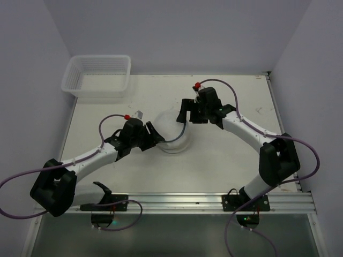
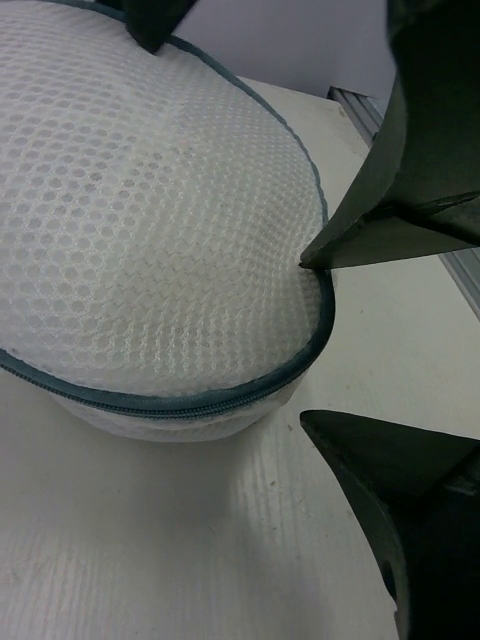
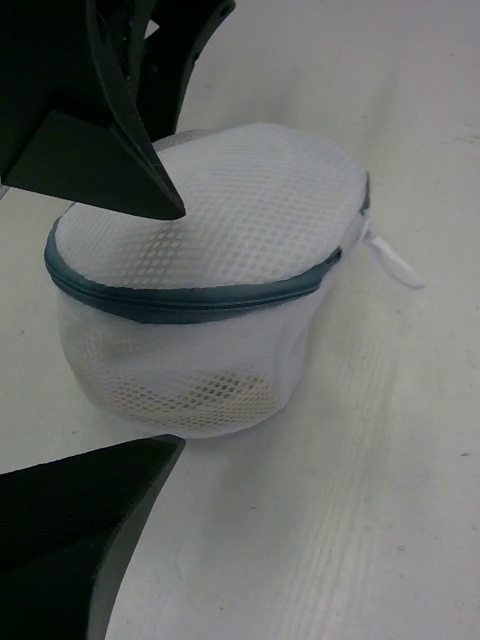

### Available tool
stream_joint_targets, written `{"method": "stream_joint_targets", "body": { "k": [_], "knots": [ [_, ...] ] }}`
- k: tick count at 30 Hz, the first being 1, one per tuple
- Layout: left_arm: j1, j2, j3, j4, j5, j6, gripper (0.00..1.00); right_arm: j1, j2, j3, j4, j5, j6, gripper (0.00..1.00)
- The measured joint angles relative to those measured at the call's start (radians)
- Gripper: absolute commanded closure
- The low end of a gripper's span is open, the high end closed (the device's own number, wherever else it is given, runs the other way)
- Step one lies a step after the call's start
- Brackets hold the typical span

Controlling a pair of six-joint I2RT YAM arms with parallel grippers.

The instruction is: Unzip the laundry bag and remove the bra

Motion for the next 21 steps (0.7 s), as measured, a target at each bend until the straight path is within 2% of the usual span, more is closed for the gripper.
{"method": "stream_joint_targets", "body": {
  "k": [5,8,12,16,21],
  "knots": [
    [0.009,0.064,0.015,0.011,-0.039,0.036,0.39,0.025,-0.037,-0.133,0.019,-0.002,0.01,0.28],
    [0.037,0.107,0.057,0.009,-0.047,0.091,0.37,0.037,-0.124,-0.259,0.023,-0.006,0.031,0.34],
    [0.08,0.166,0.167,0.022,-0.046,0.184,0.31,0.096,-0.222,-0.348,0.024,-0.031,0.06,0.34],
    [0.115,0.227,0.255,0.078,-0.02,0.243,0.26,0.154,-0.243,-0.361,0.046,-0.071,0.086,0.32],
    [0.121,0.281,0.309,0.113,0.019,0.269,0.11,0.173,-0.243,-0.357,0.064,-0.097,0.096,0.28]
  ]
}}
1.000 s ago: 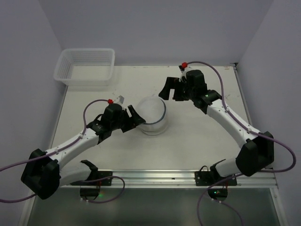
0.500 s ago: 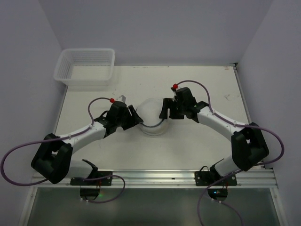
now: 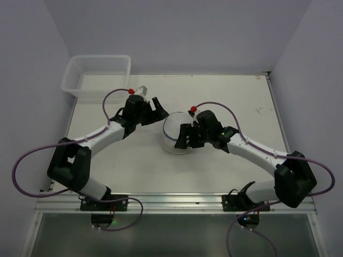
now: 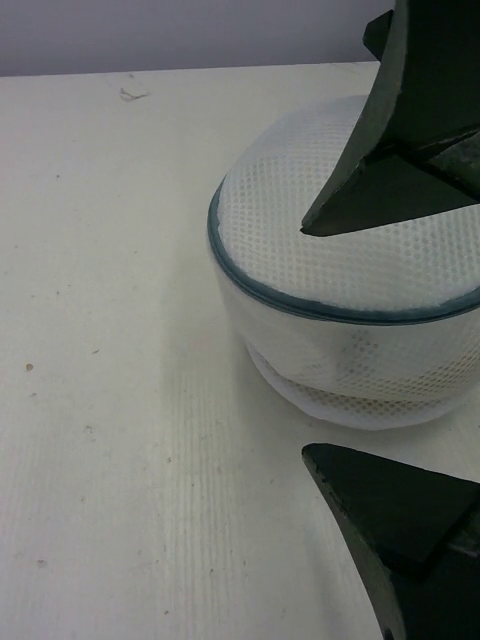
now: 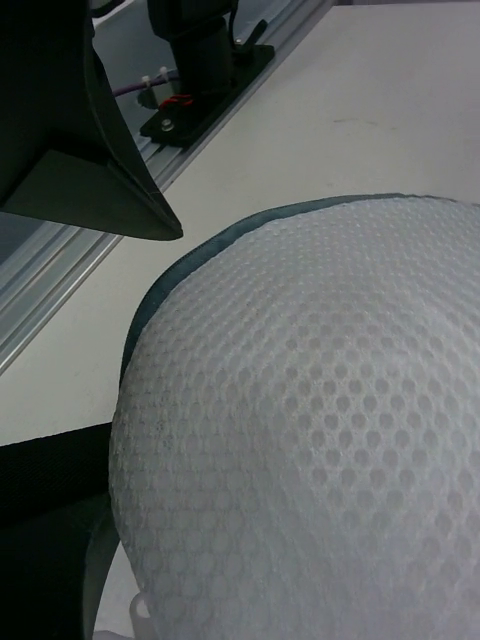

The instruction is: Unzip the laundry bag and remove the bra

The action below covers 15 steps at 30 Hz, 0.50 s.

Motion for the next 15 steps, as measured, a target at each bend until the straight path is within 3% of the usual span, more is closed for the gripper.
{"method": "stream_joint_targets", "body": {
  "k": [5,8,15],
  "knots": [
    [0.0,-0.061,-0.007,-0.04,-0.011,-0.007,0.0,0.0,-0.001,0.058,-0.034,-0.003,-0.003,0.24],
    [0.0,-0.172,-0.033,-0.103,-0.041,-0.025,0.0,0.0,-0.023,0.084,-0.073,0.009,-0.005,0.19],
    [-0.022,-0.404,-0.174,-0.154,-0.058,-0.114,0.0,-0.07,-0.161,0.134,-0.252,0.137,-0.027,0.18]
  ]
}}
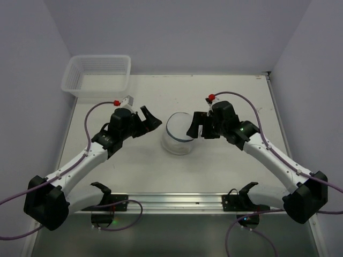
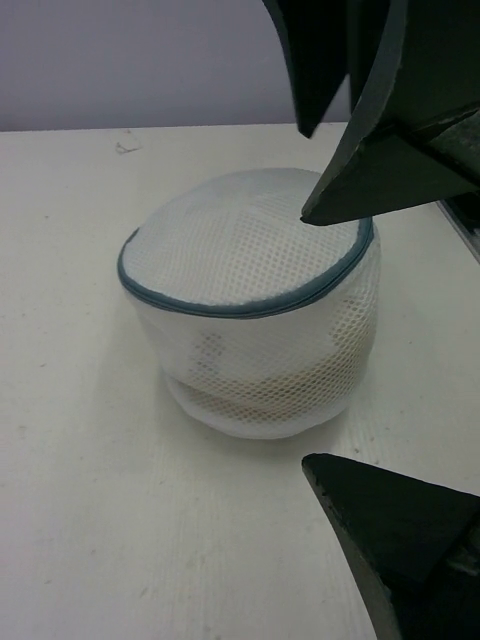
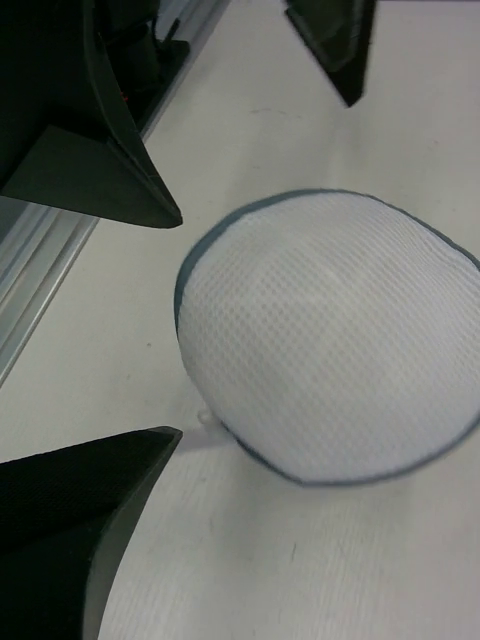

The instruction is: Unzip the laundry bag and remove the bra

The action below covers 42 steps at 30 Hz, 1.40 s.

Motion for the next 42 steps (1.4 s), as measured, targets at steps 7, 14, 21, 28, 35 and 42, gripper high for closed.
{"method": "stream_joint_targets", "body": {
  "k": [7,14,21,28,35,42],
  "knots": [
    [-0.105,0.056,-0.043,0.008,0.045,-0.081,0.08,-0.168,-0.002,0.064,-0.061,0.064,-0.003,0.21],
    [-0.191,0.161,-0.025,0.037,0.051,-0.111,0.14,-0.186,0.067,0.03,0.003,0.03,0.002,0.31],
    [-0.192,0.233,-0.008,0.058,0.023,-0.091,0.28,-0.157,0.13,-0.079,0.127,-0.061,0.026,0.35],
    [-0.114,0.311,0.071,0.082,0.018,-0.01,0.3,-0.059,0.125,-0.166,0.214,-0.106,0.081,0.43],
    [-0.063,0.329,0.105,0.121,0.044,0.029,0.19,-0.045,0.114,-0.217,0.282,-0.121,0.162,0.45],
    [-0.064,0.261,0.076,0.061,0.045,-0.011,0.0,-0.045,0.114,-0.216,0.317,-0.122,0.193,0.45]
  ]
}}
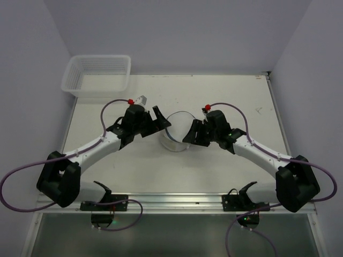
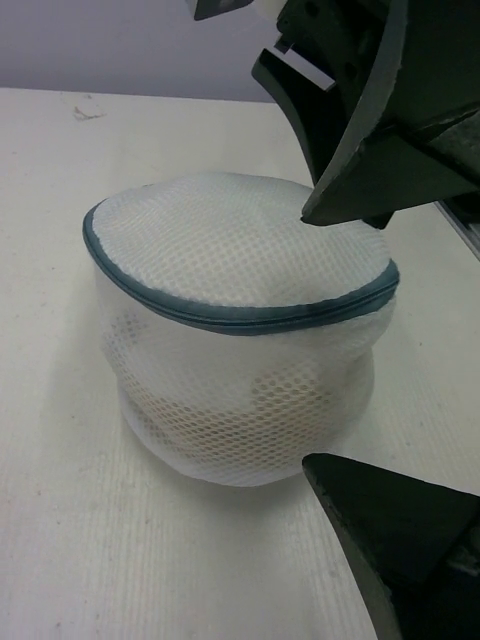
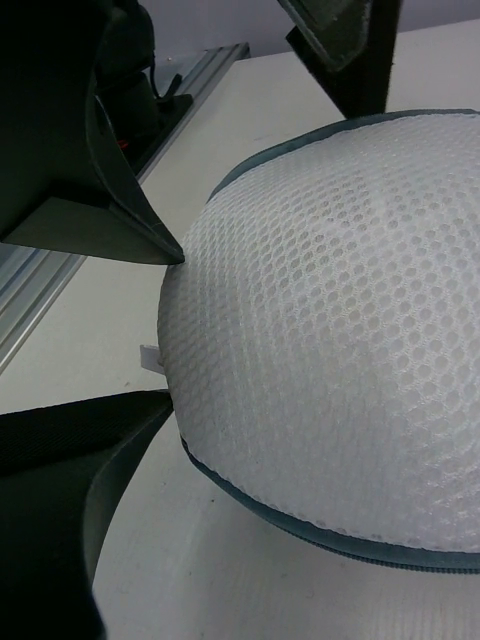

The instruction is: Unzip the laundry bag and remove the bra

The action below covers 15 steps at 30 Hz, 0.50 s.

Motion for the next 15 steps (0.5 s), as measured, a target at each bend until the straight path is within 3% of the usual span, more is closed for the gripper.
{"method": "stream_joint_targets", "body": {
  "k": [6,11,14,15],
  "knots": [
    [-0.039,-0.148,-0.127,0.002,-0.005,-0.127,0.07,0.0,0.0,0.002,0.004,-0.005,0.016,0.44],
    [-0.107,-0.103,-0.154,0.072,0.011,-0.201,0.19,0.0,0.0,0.009,0.012,-0.011,0.022,0.44],
    [-0.117,-0.056,-0.153,0.119,0.016,-0.22,0.32,0.0,0.0,0.01,0.013,-0.011,0.023,0.44],
    [-0.119,-0.042,-0.153,0.132,0.017,-0.226,0.45,0.0,0.0,0.01,0.013,-0.011,0.022,0.43]
  ]
}}
